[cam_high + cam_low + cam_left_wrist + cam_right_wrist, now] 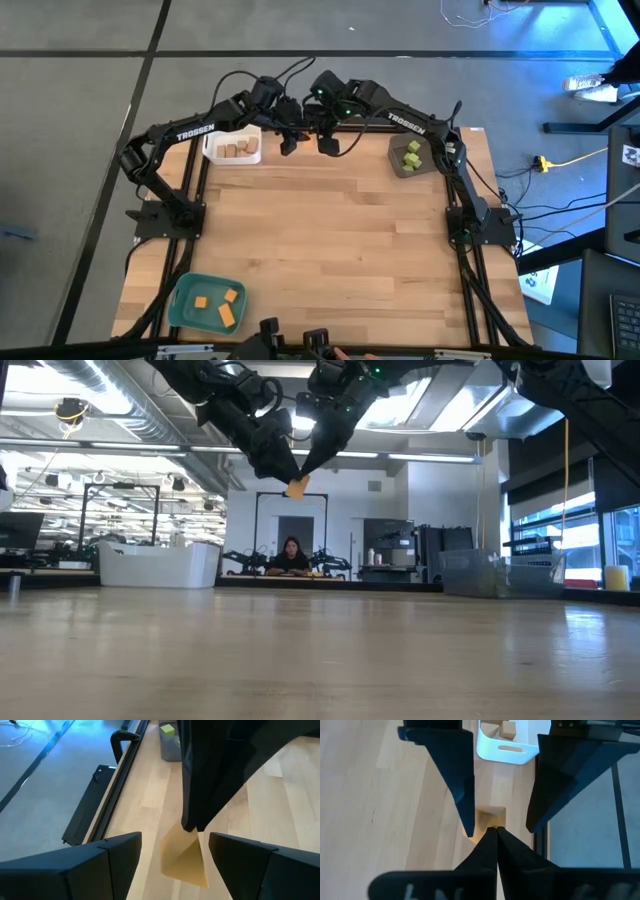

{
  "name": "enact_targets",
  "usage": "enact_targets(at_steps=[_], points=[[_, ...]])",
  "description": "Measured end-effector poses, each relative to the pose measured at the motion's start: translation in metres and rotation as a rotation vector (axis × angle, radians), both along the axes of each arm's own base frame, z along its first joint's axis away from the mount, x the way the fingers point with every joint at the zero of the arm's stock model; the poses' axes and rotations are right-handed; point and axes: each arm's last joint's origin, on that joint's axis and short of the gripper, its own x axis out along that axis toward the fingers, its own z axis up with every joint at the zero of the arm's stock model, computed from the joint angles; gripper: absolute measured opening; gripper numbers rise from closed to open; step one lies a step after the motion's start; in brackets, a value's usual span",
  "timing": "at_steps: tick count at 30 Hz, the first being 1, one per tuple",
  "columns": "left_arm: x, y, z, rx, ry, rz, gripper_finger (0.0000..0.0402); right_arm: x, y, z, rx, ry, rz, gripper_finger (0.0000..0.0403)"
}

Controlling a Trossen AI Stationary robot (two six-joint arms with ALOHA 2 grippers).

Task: Sort & place blocks by color
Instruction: Put the orange block into the green bin

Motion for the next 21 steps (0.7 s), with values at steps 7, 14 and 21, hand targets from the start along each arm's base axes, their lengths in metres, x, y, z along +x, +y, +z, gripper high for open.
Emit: enact_targets(at_steps=[7, 14, 21], points=[[-0.0005, -0.0003, -0.0009, -0.012, 0.007, 0.005, 0.0227, 0.0003, 0.0, 0.0002, -0.002, -0.003, 0.0, 0.0], [0.0012, -0.0012, -0.0011, 0.025, 0.034, 0.061, 0.0229, 0.0004, -0.0001, 0.0003, -0.004, -0.004, -0.001, 0.0], [0.0061, -0.0066, -0.0012, 0.063, 0.059, 0.094, 0.0229, 0.0004, -0.0001, 0.0003, -0.004, -0.004, -0.001, 0.0]])
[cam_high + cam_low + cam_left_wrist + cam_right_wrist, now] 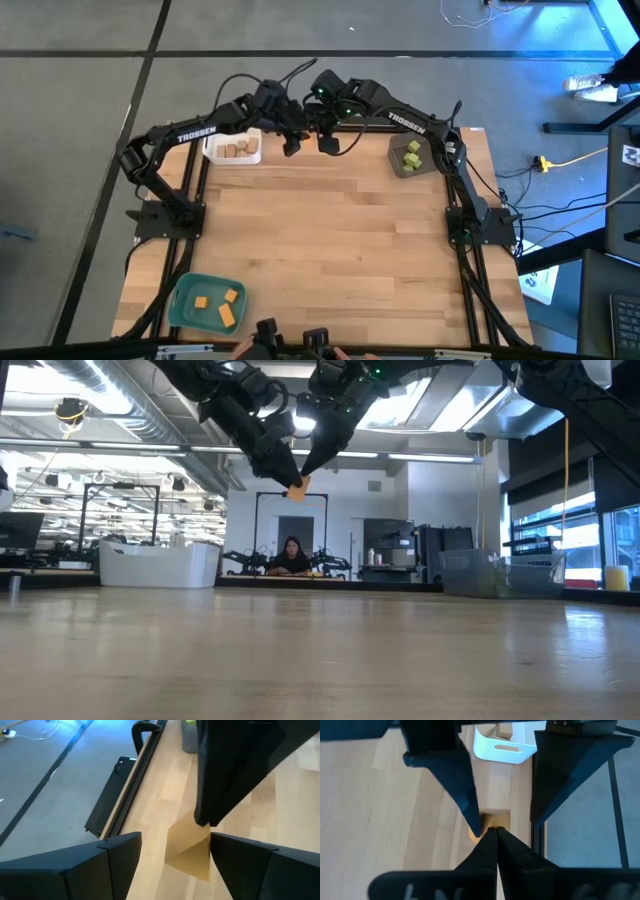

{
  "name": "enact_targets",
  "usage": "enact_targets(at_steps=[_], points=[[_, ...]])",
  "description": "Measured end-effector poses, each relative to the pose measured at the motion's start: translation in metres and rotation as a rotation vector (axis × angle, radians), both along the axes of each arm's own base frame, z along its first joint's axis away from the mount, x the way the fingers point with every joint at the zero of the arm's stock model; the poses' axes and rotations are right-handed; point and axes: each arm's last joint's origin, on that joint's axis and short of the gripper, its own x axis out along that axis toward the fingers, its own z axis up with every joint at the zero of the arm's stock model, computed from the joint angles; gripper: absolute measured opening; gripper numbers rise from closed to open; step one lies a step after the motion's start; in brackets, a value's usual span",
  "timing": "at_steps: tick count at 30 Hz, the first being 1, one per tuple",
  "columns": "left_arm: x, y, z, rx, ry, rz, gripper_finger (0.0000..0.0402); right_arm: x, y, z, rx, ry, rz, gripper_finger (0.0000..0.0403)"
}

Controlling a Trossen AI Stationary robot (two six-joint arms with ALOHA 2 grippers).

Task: Sort & place blocks by color
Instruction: Put the orange block into the green bin

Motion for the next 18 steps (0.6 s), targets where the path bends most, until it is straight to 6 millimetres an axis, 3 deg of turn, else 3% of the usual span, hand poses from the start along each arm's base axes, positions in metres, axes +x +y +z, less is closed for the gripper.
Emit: enact_targets(at_steps=[18], points=[[0.0055, -0.0072, -0.0001, 0.018, 0.013, 0.0, 0.0228, 0.0, 0.0, 0.0, 0.001, 0.0, 0.001, 0.0]])
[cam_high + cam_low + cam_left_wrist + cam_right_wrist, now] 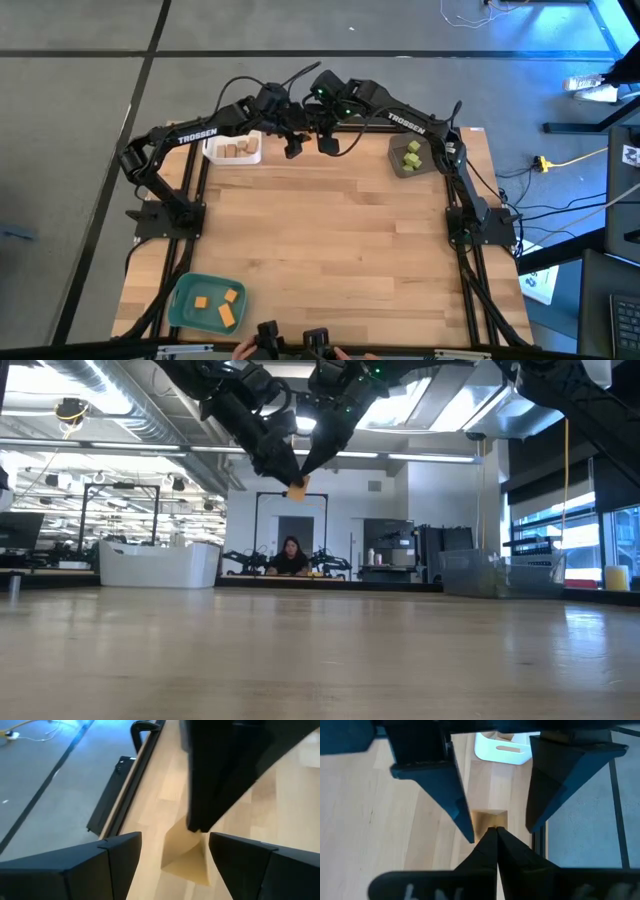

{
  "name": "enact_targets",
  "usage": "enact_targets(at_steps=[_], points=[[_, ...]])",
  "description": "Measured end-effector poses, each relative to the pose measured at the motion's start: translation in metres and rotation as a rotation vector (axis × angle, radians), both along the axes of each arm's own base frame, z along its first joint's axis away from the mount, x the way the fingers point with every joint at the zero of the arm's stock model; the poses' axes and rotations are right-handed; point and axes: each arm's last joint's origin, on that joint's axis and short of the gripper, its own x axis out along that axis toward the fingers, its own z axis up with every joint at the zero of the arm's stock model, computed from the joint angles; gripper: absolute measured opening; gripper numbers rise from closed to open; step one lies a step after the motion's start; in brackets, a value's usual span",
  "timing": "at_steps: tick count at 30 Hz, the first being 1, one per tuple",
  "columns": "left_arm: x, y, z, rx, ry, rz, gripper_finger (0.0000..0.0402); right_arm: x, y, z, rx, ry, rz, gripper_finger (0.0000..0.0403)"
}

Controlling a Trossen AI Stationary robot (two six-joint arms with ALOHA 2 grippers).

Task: Sort & place blocks by color
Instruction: Put the orange block into the green bin

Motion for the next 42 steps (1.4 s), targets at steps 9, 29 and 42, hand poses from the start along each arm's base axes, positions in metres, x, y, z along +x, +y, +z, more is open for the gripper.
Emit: enact_targets(at_steps=[9, 29, 42], points=[[0.0004, -0.0003, -0.0002, 0.029, 0.022, 0.052, 0.0228, -0.0001, -0.0002, 0.0, -0.001, 0.0, -0.001, 0.0], [0.0007, -0.0011, -0.0007, 0.041, 0.038, 0.069, 0.0166, 0.0004, -0.0002, 0.0004, -0.004, -0.005, 0.0, 0.0], [0.0006, -0.0012, -0.0009, 0.041, 0.04, 0.067, 0.0149, -0.0004, 0.0001, -0.0003, 0.001, 0.005, -0.001, 0.0]])
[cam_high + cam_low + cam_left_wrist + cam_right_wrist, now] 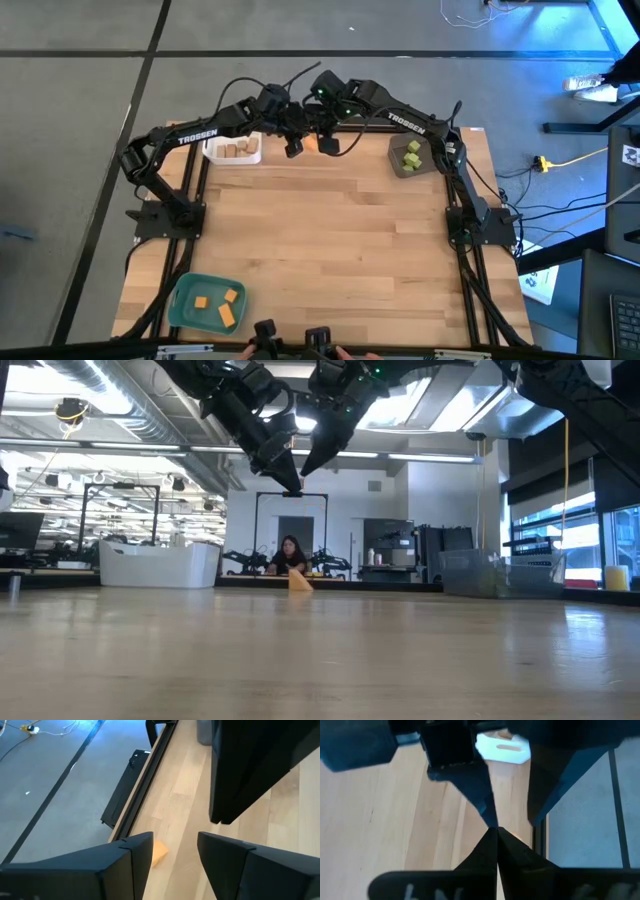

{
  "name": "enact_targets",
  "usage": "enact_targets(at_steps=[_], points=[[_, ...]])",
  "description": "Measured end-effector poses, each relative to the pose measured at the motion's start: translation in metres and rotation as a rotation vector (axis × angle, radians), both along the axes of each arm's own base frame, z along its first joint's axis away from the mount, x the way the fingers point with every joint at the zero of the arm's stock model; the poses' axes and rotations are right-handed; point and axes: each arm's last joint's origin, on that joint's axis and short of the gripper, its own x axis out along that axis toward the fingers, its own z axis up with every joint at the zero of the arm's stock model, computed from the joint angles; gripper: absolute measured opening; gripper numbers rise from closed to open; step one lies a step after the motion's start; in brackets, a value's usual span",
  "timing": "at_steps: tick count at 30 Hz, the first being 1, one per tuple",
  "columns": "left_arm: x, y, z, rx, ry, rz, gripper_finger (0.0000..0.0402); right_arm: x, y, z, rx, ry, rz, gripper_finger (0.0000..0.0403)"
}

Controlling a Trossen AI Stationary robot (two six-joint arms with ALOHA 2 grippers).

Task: Sort & place blocks by color
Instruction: Put the orange block into the green bin

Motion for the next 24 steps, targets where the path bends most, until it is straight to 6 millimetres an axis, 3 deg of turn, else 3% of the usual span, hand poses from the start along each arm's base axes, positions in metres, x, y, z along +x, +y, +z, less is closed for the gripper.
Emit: enact_targets(at_steps=[9, 14, 18, 24], points=[[-0.004, 0.0, -0.004, 0.184, 0.165, -0.193, 0.0149, -0.012, -0.01, -0.004, 0.064, 0.075, -0.144, 0.0], [-0.011, 0.01, -0.01, 0.29, 0.256, -0.335, 0.0149, -0.02, -0.014, -0.008, 0.08, 0.142, -0.172, 0.0], [-0.012, 0.026, -0.028, 0.214, 0.216, -0.419, 0.0149, -0.023, -0.018, -0.008, 0.06, 0.162, -0.198, 0.0], [-0.001, 0.043, -0.062, 0.173, 0.256, -0.408, 0.0149, -0.031, -0.027, -0.009, 0.07, 0.187, -0.226, 0.0]])
